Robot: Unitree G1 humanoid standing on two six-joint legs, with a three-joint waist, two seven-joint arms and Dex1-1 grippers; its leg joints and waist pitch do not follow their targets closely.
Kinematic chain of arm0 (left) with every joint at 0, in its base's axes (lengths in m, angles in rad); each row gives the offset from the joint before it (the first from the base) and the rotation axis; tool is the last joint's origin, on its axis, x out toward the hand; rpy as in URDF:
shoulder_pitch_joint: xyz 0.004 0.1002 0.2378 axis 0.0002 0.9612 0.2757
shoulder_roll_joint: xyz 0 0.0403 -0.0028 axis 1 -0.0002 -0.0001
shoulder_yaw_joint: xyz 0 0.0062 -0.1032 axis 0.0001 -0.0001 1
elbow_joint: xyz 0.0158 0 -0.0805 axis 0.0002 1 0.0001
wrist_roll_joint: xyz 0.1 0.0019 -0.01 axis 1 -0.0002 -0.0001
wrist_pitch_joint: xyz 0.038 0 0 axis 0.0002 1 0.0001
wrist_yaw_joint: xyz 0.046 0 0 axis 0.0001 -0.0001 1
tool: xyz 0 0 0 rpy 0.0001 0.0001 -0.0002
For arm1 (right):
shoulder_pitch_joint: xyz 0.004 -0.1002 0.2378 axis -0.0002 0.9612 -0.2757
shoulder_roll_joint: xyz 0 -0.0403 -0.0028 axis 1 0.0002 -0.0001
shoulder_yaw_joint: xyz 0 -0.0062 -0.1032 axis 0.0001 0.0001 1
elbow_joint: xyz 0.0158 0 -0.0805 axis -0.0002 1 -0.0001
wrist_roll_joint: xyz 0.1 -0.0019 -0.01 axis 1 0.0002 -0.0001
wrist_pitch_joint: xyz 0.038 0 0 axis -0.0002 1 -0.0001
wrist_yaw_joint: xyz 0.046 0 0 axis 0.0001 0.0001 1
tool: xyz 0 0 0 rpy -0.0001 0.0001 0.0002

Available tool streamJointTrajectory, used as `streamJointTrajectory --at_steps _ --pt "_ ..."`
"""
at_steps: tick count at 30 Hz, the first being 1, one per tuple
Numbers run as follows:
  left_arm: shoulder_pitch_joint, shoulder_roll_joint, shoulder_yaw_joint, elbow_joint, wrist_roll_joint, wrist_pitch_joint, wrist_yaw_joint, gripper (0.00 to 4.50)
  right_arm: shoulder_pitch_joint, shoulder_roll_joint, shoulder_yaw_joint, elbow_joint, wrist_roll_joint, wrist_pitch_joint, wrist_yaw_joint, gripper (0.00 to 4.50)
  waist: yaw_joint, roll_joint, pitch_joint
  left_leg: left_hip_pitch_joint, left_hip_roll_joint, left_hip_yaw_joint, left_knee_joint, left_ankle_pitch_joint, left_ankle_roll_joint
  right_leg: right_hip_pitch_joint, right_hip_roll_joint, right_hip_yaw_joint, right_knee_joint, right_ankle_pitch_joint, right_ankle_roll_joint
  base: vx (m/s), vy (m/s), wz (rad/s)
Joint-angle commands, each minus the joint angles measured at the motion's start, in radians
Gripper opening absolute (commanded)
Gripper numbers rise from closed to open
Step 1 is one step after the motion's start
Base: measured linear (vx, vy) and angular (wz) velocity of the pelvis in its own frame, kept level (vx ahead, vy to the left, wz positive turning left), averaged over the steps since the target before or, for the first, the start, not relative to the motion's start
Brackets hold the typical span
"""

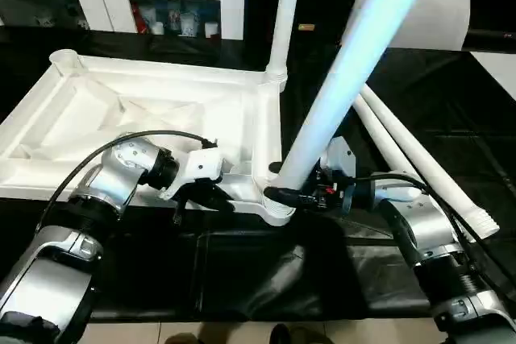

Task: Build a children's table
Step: Insert table leg to table base

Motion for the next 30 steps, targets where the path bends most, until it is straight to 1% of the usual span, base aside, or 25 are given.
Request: streamJointTrajectory --at_steps 1,2,3,5,6,7,8,9,10,11,12,13,14,15,16,17,18,19,21,23,24,26,27,28,30 --pt "0.011 -0.008 0.012 -0.032 -0.001 0.048 0.055 0.0 0.048 0.021 0.105 0.094 -0.073 0.091 -0.023 1.89 -0.003 0.011 -0.023 -0.014 0.055 -0.011 -0.085 -0.233 0.077 0.04 -0.105 0.058 -0.092 -0.585 -0.142 0.0 0.0 0.0" --pt "0.031 -0.007 0.039 -0.068 -0.022 0.093 0.086 0.0 0.042 0.034 0.091 0.103 -0.082 0.097 -0.07 1.89 -0.002 0.012 -0.025 -0.011 0.056 -0.012 -0.084 -0.237 0.071 0.039 -0.107 0.059 -0.094 -0.606 -0.135 0.0 0.0 0.0" --pt "0.066 0.0 0.069 -0.136 -0.045 0.151 0.116 0.0 0.036 0.051 0.073 0.112 -0.087 0.108 -0.126 1.89 -0.006 0.012 -0.024 -0.012 0.058 -0.013 -0.087 -0.243 0.059 0.037 -0.107 0.059 -0.093 -0.621 -0.135 0.0 0.0 0.0" --pt "0.101 0.007 0.096 -0.202 -0.063 0.206 0.144 0.0 0.032 0.067 0.055 0.119 -0.09 0.116 -0.176 1.89 -0.01 0.012 -0.023 -0.016 0.059 -0.017 -0.089 -0.254 0.048 0.038 -0.109 0.057 -0.091 -0.645 -0.131 0.0 0.0 0.0" --pt "0.154 0.011 0.135 -0.305 -0.085 0.293 0.188 0.0 0.029 0.093 0.028 0.124 -0.083 0.132 -0.235 1.89 -0.021 0.009 -0.021 -0.016 0.056 -0.02 -0.089 -0.276 0.043 0.034 -0.109 0.057 -0.096 -0.701 -0.111 0.0 0.0 0.0" --pt "0.189 0.013 0.155 -0.371 -0.094 0.341 0.21 0.0 0.027 0.11 0.013 0.124 -0.075 0.145 -0.267 1.89 -0.026 0.01 -0.018 -0.021 0.054 -0.022 -0.091 -0.284 0.045 0.033 -0.109 0.055 -0.1 -0.721 -0.103 0.0 0.0 0.0" --pt "0.246 0.004 0.188 -0.477 -0.095 0.428 0.258 0.0 0.02 0.138 -0.005 0.134 -0.075 0.156 -0.324 1.89 -0.037 -0.003 -0.019 -0.023 0.057 -0.024 -0.091 -0.289 0.037 0.032 -0.11 0.055 -0.097 -0.733 -0.096 0.0 0.0 0.0" --pt "0.26 0.001 0.196 -0.504 -0.094 0.451 0.27 0.0 0.018 0.145 -0.01 0.137 -0.075 0.159 -0.339 1.89 -0.045 0.005 -0.015 -0.025 0.053 -0.026 -0.092 -0.296 0.04 0.029 -0.106 0.053 -0.104 -0.747 -0.092 0.0 0.0 0.0" --pt "0.279 -0.003 0.206 -0.54 -0.092 0.48 0.287 0.0 0.015 0.155 -0.015 0.142 -0.076 0.162 -0.359 1.89 -0.049 0.003 -0.02 -0.02 0.053 -0.022 -0.088 -0.29 0.042 0.027 -0.106 0.056 -0.104 -0.732 -0.095 0.0 0.0 0.0" --pt "0.314 -0.022 0.224 -0.611 -0.088 0.541 0.322 0.0 0.005 0.177 -0.027 0.161 -0.077 0.164 -0.399 1.89 -0.057 0.0 -0.021 -0.027 0.056 -0.021 -0.09 -0.267 0.048 0.031 -0.104 0.057 -0.099 -0.684 -0.113 0.0 0.0 0.0" --pt "0.353 -0.068 0.24 -0.703 -0.07 0.621 0.379 0.0 -0.015 0.208 -0.038 0.198 -0.085 0.152 -0.461 1.89 -0.055 0.003 -0.016 -0.029 0.054 -0.022 -0.091 -0.262 0.053 0.029 -0.103 0.055 -0.1 -0.675 -0.117 0.0 0.0 0.0" --pt "0.353 -0.068 0.24 -0.703 -0.07 0.621 0.379 0.0 -0.015 0.208 -0.038 0.198 -0.085 0.152 -0.461 1.89 -0.061 -0.004 -0.016 -0.028 0.054 -0.019 -0.09 -0.248 0.057 0.028 -0.101 0.057 -0.097 -0.647 -0.129 0.0 0.0 0.0" --pt "0.366 -0.09 0.244 -0.737 -0.06 0.651 0.405 0.0 -0.024 0.22 -0.041 0.215 -0.091 0.145 -0.489 1.89 -0.059 -0.003 -0.017 -0.021 0.049 -0.012 -0.085 -0.247 0.069 0.022 -0.096 0.058 -0.102 -0.644 -0.123 0.0 0.0 0.0" --pt "0.374 -0.129 0.248 -0.773 -0.036 0.697 0.462 0.0 -0.038 0.234 -0.044 0.241 -0.099 0.137 -0.529 1.89 -0.061 -0.005 -0.019 -0.023 0.05 -0.011 -0.085 -0.237 0.072 0.025 -0.095 0.06 -0.097 -0.622 -0.128 0.0 0.0 0.0" --pt "0.38 -0.205 0.245 -0.83 -0.016 0.778 0.553 0.0 -0.064 0.258 -0.052 0.289 -0.108 0.128 -0.6 1.89 -0.063 -0.003 -0.02 -0.026 0.055 -0.009 -0.086 -0.211 0.07 0.028 -0.096 0.06 -0.092 -0.574 -0.145 0.0 0.0 0.0" --pt "0.379 -0.247 0.239 -0.85 -0.019 0.808 0.592 0.0 -0.077 0.266 -0.053 0.311 -0.119 0.117 -0.633 1.89 -0.062 -0.006 -0.021 -0.024 0.052 -0.005 -0.083 -0.197 0.073 0.027 -0.092 0.059 -0.091 -0.547 -0.154 0.0 0.0 0.0" --pt "0.38 -0.27 0.233 -0.878 -0.026 0.843 0.619 0.0 -0.085 0.272 -0.055 0.322 -0.129 0.11 -0.655 1.89 -0.06 -0.006 -0.027 -0.025 0.051 -0.002 -0.078 -0.171 0.074 0.032 -0.092 0.06 -0.084 -0.499 -0.165 0.0 0.0 0.0" --pt "0.374 -0.3 0.224 -0.887 -0.028 0.858 0.65 0.0 -0.095 0.279 -0.06 0.334 -0.133 0.105 -0.672 1.89 -0.057 -0.008 -0.028 -0.026 0.049 0.001 -0.077 -0.159 0.079 0.033 -0.089 0.06 -0.081 -0.468 -0.169 0.0 0.0 0.0" --pt "0.36 -0.346 0.209 -0.886 -0.027 0.867 0.698 0.0 -0.107 0.287 -0.065 0.346 -0.138 0.088 -0.693 1.89 -0.05 -0.01 -0.035 -0.029 0.044 0.01 -0.069 -0.087 0.108 0.04 -0.084 0.06 -0.067 -0.312 -0.197 0.028 0.003 0.01" --pt "0.356 -0.351 0.207 -0.886 -0.024 0.873 0.712 0.0 -0.111 0.287 -0.061 0.349 -0.147 0.077 -0.699 1.89 -0.049 -0.007 -0.043 -0.032 0.039 0.012 -0.061 -0.035 0.133 0.049 -0.083 0.061 -0.055 -0.207 -0.219 0.052 -0.001 0.01" --pt "0.352 -0.344 0.201 -0.877 -0.015 0.865 0.714 0.0 -0.108 0.286 -0.06 0.343 -0.147 0.077 -0.696 1.89 -0.049 -0.008 -0.044 -0.031 0.038 0.014 -0.058 -0.006 0.157 0.05 -0.081 0.06 -0.05 -0.147 -0.235 0.0 0.0 0.0" --pt "0.344 -0.324 0.188 -0.85 0.01 0.826 0.707 0.0 -0.1 0.281 -0.07 0.327 -0.134 0.061 -0.683 1.89 -0.048 -0.008 -0.045 -0.029 0.04 0.015 -0.056 0.011 0.187 0.05 -0.083 0.058 -0.048 -0.112 -0.252 0.0 0.0 0.0" --pt "0.342 -0.313 0.182 -0.841 0.021 0.808 0.7 0.0 -0.096 0.279 -0.078 0.32 -0.124 0.049 -0.676 1.89 -0.047 -0.006 -0.045 -0.027 0.042 0.015 -0.056 -0.004 0.196 0.048 -0.084 0.056 -0.05 -0.141 -0.253 0.0 0.0 0.0" --pt "0.342 -0.287 0.169 -0.83 0.04 0.768 0.688 0.0 -0.091 0.279 -0.105 0.308 -0.095 0.008 -0.661 1.89 -0.045 -0.002 -0.046 -0.026 0.043 0.014 -0.056 -0.014 0.198 0.049 -0.085 0.056 -0.053 -0.163 -0.253 0.0 0.0 0.0" --pt "0.343 -0.262 0.159 -0.826 0.041 0.749 0.672 0.0 -0.09 0.281 -0.134 0.293 -0.058 -0.005 -0.642 1.89 -0.04 -0.002 -0.046 -0.023 0.046 0.014 -0.058 -0.051 0.19 0.047 -0.087 0.056 -0.058 -0.224 -0.239 0.0 0.0 0.0"
